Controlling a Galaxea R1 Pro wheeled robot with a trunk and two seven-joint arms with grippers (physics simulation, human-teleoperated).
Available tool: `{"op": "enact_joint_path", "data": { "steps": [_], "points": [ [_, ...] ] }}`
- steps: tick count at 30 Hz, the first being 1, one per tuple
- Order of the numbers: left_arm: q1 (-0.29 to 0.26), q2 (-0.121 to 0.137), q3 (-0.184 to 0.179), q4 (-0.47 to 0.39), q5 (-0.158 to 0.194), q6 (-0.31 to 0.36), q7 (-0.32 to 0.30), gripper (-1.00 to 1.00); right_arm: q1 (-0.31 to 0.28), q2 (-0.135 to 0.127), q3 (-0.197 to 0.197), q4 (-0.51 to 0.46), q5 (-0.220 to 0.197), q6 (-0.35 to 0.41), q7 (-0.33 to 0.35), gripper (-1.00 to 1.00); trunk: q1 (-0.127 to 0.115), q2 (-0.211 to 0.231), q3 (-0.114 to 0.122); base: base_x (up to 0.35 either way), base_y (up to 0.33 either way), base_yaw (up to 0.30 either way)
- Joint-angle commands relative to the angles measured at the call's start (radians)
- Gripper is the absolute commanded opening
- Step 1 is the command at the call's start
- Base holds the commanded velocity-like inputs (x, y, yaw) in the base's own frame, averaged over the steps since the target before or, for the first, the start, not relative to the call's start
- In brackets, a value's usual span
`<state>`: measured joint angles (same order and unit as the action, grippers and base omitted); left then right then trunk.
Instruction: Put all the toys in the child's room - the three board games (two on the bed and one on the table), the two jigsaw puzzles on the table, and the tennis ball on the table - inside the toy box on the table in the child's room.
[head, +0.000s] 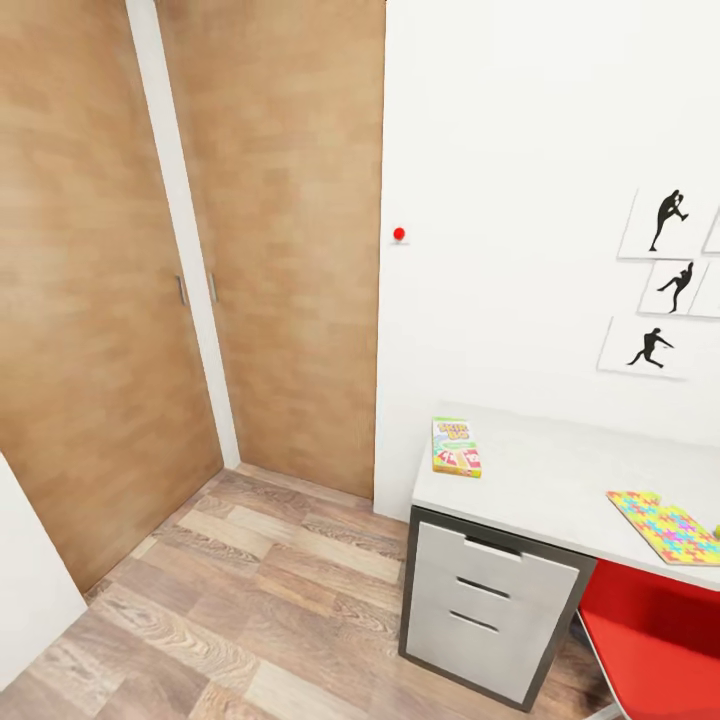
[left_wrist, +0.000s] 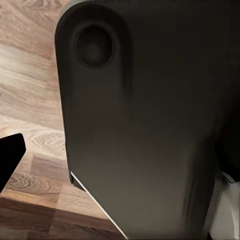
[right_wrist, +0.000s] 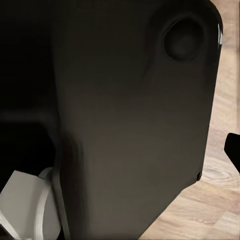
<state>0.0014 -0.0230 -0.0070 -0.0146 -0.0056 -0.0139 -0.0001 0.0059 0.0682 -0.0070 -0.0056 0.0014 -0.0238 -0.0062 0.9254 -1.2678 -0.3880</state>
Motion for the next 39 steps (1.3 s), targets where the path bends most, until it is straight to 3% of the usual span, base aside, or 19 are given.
{"op": "enact_joint_path", "data": {
  "steps": [1, 21, 28, 39],
  "points": [
    [0.0, 0.0, -0.001, -0.001, -0.001, -0.001, 0.0, 1.0, 0.0, 0.0, 0.0, -0.001, 0.0, -0.006, -0.001, 1.0, -0.004, 0.007, 0.003, 0.0, 0.0, 0.004],
    [0.0, 0.001, 0.001, -0.001, -0.001, -0.001, 0.0, 1.0, 0.0, -0.007, 0.005, 0.001, 0.004, -0.063, -0.001, 1.0, -0.081, 0.147, 0.065, 0.0, 0.0, 0.0],
    [0.0, 0.0, 0.002, -0.001, -0.001, -0.001, 0.0, 1.0, 0.0, -0.007, 0.005, 0.001, 0.005, -0.062, -0.001, 1.0, -0.081, 0.147, 0.065, 0.0, 0.0, 0.0],
    [0.0, 0.0, 0.002, -0.001, -0.001, -0.001, 0.0, 1.0, 0.0, -0.007, 0.005, 0.001, 0.005, -0.062, -0.002, 1.0, -0.123, 0.224, 0.1, 0.0, 0.0, 0.0]
  ]
}}
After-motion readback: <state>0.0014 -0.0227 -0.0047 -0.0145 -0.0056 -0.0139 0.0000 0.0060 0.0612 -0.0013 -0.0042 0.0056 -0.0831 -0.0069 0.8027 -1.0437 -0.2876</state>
